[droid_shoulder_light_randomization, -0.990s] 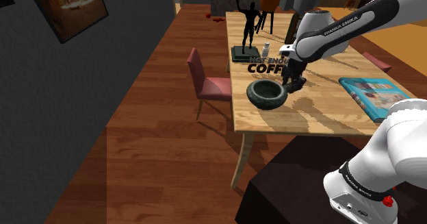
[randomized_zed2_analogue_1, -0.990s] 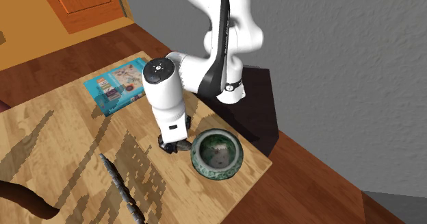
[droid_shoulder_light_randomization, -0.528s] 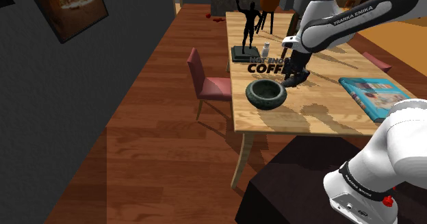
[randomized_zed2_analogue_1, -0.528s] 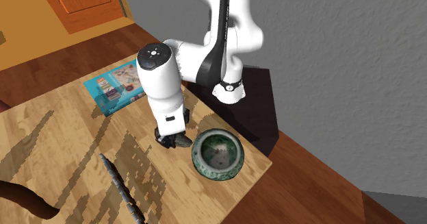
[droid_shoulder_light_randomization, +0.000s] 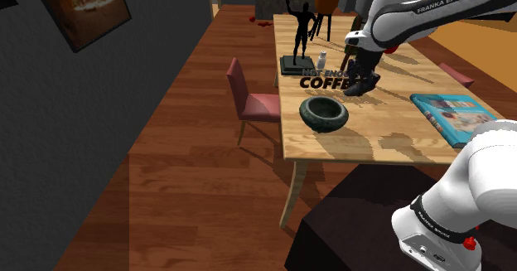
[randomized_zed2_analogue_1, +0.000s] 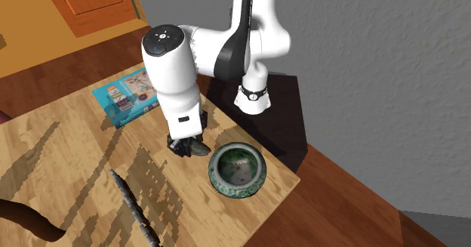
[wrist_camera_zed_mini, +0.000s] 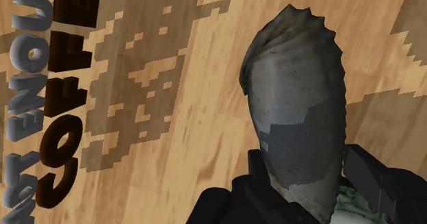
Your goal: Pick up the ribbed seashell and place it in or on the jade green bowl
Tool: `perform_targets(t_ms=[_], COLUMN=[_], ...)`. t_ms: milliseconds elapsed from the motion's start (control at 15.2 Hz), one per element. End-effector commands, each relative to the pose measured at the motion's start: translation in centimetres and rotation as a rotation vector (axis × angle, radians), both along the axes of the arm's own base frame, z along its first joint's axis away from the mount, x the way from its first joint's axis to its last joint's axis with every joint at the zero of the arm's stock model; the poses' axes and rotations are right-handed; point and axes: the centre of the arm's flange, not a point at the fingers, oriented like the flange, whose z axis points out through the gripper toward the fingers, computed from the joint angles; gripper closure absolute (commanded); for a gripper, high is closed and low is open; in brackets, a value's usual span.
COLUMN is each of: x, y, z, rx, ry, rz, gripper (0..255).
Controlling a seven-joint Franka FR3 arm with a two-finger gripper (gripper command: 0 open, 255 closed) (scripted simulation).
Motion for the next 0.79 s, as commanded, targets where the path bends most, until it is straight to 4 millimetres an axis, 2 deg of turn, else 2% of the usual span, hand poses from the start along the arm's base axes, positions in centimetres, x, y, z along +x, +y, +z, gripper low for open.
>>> perform_targets(t_ms=[0, 528, 726], x=[0.0, -0.1, 0.7], y=[0.0, 0.0, 3.9], z=[1.0, 4.8, 4.7], rx=[0.0, 0.0, 0.0], ry=[0.0, 0.0, 0.0], rz=[0.0, 0.0, 0.0], gripper=[255, 255, 255])
